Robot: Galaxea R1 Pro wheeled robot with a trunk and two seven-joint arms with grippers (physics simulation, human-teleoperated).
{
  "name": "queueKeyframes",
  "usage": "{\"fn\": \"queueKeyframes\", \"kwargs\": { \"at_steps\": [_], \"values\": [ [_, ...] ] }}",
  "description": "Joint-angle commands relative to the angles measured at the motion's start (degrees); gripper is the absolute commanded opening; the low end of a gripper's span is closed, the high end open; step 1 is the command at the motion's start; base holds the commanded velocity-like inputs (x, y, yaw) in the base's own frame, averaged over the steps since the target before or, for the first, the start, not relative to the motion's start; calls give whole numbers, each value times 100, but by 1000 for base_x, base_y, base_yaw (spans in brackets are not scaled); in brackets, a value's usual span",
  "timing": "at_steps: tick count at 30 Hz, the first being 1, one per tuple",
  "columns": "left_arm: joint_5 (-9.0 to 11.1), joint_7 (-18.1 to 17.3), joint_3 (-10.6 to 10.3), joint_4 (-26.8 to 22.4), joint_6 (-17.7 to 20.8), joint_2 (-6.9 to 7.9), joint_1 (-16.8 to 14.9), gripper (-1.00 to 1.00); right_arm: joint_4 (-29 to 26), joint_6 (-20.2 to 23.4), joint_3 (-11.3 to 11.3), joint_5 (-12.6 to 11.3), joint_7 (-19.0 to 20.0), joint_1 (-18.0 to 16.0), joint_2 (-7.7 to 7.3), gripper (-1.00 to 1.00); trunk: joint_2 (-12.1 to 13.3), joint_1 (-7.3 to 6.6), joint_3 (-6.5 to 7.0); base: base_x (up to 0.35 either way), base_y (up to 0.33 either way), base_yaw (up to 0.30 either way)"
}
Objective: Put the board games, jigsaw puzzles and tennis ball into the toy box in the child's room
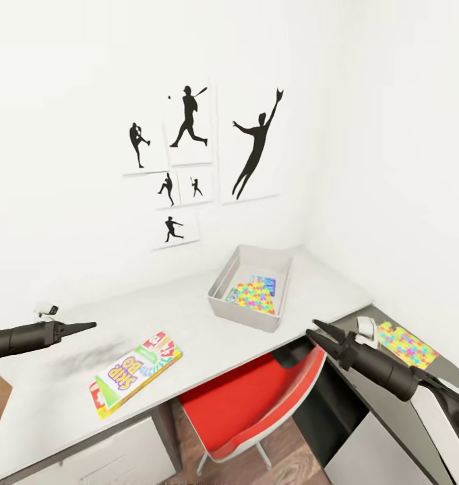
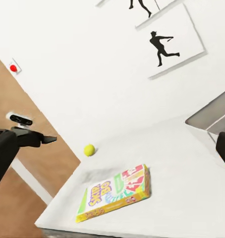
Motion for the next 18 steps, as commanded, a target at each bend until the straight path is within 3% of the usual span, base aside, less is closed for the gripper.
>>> {"fn": "queueKeyframes", "kwargs": {
  "at_steps": [1, 5, 9, 10, 15, 18],
  "values": [
    [-3, -22, -4, 2, 61, -5, -7, 100, -37, 325, -2, -45, -207, -27, 12, 100, -13, 3, -13, -19, 0, 283],
    [-3, -22, -3, 2, 61, -8, -7, 100, -105, 1245, -1, -60, -1030, -442, 86, 100, -13, 3, -13, -10, 0, 283],
    [-3, -22, 0, 2, 61, -6, -9, 100, -125, 2340, 4, -67, -2087, -1310, 459, 100, -13, 3, -13, -3, 0, 283],
    [-3, -22, 0, 2, 61, -4, -10, 100, -128, 2641, 18, -65, -2386, -1569, 632, 100, -13, 3, -13, -1, 0, 283],
    [-3, -22, 1, 9, 61, 1, -8, 100, -75, 3172, 205, -73, -3390, -2404, 1109, 100, -13, 3, -14, -12, 0, 272],
    [-8, -22, 1, 10, 61, 2, -7, 100, -52, 3242, 501, -90, -3904, -2637, 1189, 100, -13, 3, -16, -57, 13, 131]
  ]
}}
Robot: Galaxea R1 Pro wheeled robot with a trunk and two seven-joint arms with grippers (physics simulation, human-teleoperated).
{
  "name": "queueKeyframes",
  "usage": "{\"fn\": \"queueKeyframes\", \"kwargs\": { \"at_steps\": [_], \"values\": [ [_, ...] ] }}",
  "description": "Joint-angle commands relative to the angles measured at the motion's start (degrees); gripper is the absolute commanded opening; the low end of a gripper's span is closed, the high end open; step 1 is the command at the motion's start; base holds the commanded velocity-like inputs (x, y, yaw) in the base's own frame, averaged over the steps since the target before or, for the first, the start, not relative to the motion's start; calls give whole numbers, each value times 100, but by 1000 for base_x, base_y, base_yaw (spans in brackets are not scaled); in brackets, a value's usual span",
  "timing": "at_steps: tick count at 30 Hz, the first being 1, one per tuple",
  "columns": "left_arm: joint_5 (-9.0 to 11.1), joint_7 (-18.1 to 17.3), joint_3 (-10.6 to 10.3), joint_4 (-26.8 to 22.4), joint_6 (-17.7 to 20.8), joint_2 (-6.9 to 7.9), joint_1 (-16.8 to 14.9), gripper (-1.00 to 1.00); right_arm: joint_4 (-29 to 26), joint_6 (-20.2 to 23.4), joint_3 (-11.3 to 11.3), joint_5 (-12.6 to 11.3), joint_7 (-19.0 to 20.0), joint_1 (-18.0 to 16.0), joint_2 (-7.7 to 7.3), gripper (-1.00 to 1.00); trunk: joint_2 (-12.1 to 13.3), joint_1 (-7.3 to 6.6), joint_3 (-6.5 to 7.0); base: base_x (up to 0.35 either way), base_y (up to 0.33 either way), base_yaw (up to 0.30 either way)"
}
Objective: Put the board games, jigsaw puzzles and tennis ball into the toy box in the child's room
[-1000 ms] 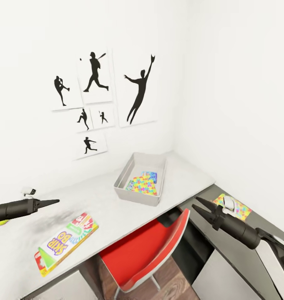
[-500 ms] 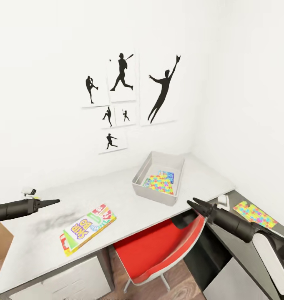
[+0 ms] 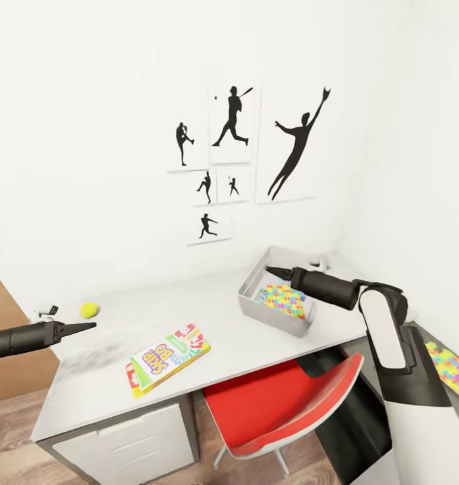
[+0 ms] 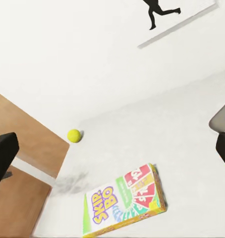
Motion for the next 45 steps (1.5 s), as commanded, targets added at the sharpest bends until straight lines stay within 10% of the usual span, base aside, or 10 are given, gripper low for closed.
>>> {"fn": "queueKeyframes", "kwargs": {
  "at_steps": [1, 19, 30, 45],
  "values": [
    [-3, -22, -1, 1, 61, 1, -5, 100, 2, 25, 62, 51, -40, -41, 8, 100, -13, 3, -13, -67, 36, 75],
    [-14, -22, 7, 10, 60, 19, -6, 100, 32, 25, 464, 71, -669, -177, 104, 100, -13, 3, -14, -102, 121, 7],
    [-14, -22, 7, 10, 57, 18, -7, 100, 115, 25, 1001, 32, -1784, -285, 389, 100, -13, 3, -14, -15, 20, 0],
    [-14, -22, 7, 17, 61, 19, -5, 100, 183, 25, 1130, 25, -2022, -281, 494, 100, -13, 3, -39, 31, -51, 138]
  ]
}}
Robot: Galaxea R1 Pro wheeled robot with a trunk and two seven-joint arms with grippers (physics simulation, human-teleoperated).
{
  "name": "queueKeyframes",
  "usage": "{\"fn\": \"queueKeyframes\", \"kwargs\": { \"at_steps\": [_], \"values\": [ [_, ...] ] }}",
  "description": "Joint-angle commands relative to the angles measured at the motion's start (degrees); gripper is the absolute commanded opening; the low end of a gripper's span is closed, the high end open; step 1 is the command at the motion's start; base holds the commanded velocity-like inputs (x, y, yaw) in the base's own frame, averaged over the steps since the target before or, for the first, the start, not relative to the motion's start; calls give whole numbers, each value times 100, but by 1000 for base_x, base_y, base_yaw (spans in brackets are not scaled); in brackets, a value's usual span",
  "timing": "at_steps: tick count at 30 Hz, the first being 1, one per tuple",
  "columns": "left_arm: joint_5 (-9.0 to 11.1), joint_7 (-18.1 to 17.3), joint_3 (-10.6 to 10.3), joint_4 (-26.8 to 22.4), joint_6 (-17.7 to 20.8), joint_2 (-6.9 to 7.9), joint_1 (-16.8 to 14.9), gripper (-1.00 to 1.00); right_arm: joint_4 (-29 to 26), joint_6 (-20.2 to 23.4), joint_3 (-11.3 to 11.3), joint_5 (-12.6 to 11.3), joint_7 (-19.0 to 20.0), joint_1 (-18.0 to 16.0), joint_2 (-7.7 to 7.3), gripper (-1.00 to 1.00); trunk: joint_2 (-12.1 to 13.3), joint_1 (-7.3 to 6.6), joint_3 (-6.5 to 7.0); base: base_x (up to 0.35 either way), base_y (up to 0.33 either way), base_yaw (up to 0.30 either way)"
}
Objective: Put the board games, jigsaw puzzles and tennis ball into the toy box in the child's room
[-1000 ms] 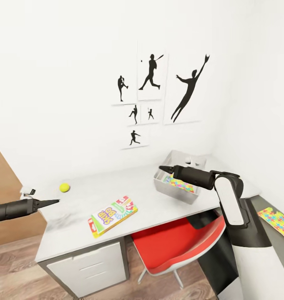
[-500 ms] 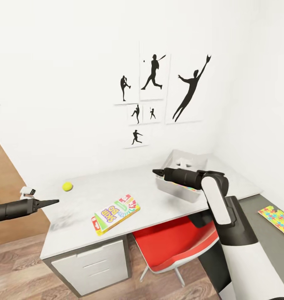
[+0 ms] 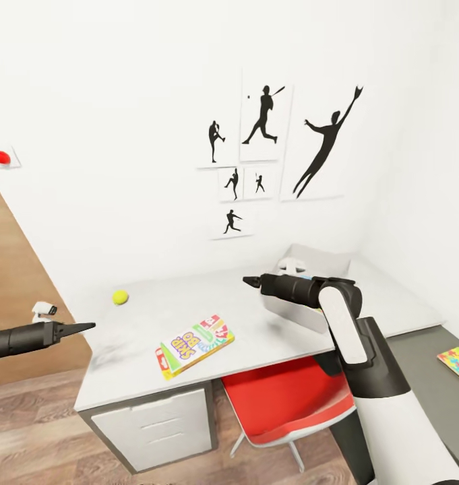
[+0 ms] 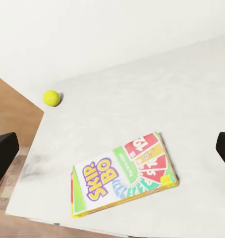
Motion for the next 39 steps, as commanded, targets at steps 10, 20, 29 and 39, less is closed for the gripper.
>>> {"fn": "queueKeyframes", "kwargs": {
  "at_steps": [10, 20, 29, 39],
  "values": [
    [3, -23, -1, 2, 71, 1, -7, 100, 1, 16, 16, -37, -71, -6, 10, 100, -13, 4, -85, 71, -84, 166],
    [5, -23, -2, 2, 78, 0, -7, 100, 400, 16, 18, -14, -88, -11, 15, 100, -13, 4, -177, -16, 69, 19],
    [5, -23, -1, 2, 79, 1, -6, 100, 621, 16, 17, -8, -282, -46, 18, 100, -13, 4, -261, -43, 68, 1],
    [4, -23, -1, 5, 84, -4, -6, 100, 664, 16, 22, -8, -368, -74, 18, 100, -13, 4, -355, 42, -30, 1]
  ]
}}
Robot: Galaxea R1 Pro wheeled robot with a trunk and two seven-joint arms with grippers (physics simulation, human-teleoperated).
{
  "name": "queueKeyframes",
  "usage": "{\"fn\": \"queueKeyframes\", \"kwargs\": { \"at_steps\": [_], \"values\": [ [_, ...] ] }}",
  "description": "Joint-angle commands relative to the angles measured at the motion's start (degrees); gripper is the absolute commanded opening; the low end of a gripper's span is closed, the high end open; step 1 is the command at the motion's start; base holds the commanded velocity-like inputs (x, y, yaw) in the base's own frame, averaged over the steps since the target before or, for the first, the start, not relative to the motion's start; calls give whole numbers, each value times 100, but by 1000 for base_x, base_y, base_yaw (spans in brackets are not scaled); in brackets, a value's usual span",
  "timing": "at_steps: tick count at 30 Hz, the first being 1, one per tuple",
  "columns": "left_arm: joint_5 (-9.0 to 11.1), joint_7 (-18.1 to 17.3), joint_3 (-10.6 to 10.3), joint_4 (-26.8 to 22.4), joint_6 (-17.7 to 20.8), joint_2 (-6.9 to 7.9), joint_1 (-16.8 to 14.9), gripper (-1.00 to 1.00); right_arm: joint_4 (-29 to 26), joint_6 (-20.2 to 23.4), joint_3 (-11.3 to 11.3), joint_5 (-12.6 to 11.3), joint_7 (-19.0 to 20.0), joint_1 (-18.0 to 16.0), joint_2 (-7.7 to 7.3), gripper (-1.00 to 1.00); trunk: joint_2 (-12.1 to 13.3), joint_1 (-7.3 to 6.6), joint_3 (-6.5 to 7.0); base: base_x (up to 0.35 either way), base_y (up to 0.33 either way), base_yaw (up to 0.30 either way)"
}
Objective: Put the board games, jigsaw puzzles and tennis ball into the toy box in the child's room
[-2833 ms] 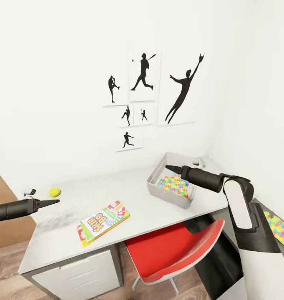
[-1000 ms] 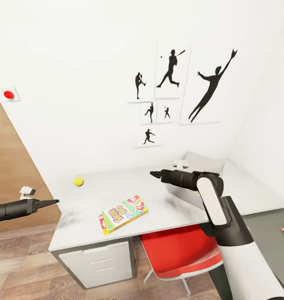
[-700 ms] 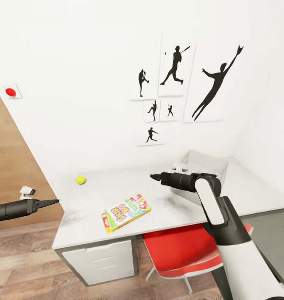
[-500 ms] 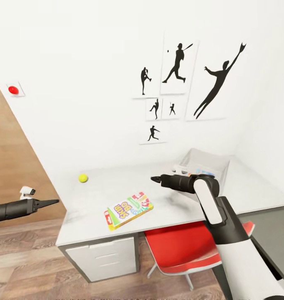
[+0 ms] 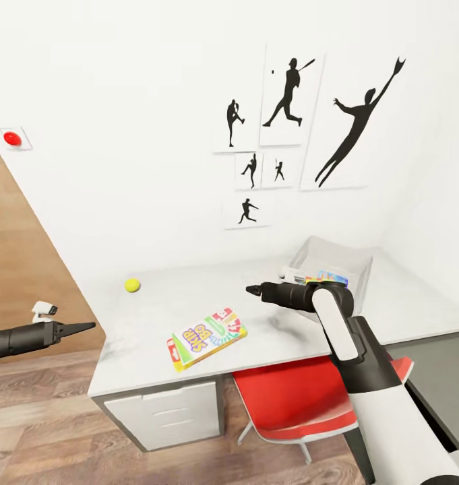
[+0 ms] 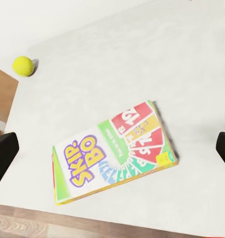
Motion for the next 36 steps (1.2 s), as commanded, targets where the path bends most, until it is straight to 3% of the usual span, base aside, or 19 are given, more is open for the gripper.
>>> {"fn": "queueKeyframes", "kwargs": {
  "at_steps": [1, 13, 36],
  "values": [
    [-1, -22, -1, 0, 63, 1, -7, 100, -3, 15, 8, -58, -61, -6, 0, 100, -12, 5, -21, 180, -141, 25],
    [0, -22, -1, 22, 62, 0, -7, 100, -29, 15, 77, -57, -68, -8, -6, 100, -12, 5, -60, 129, -67, 183],
    [0, -22, -1, 23, 67, -11, -5, 100, -45, 15, 87, -55, -72, -6, -9, 100, -12, 5, 3, 91, 6, 20]
  ]
}}
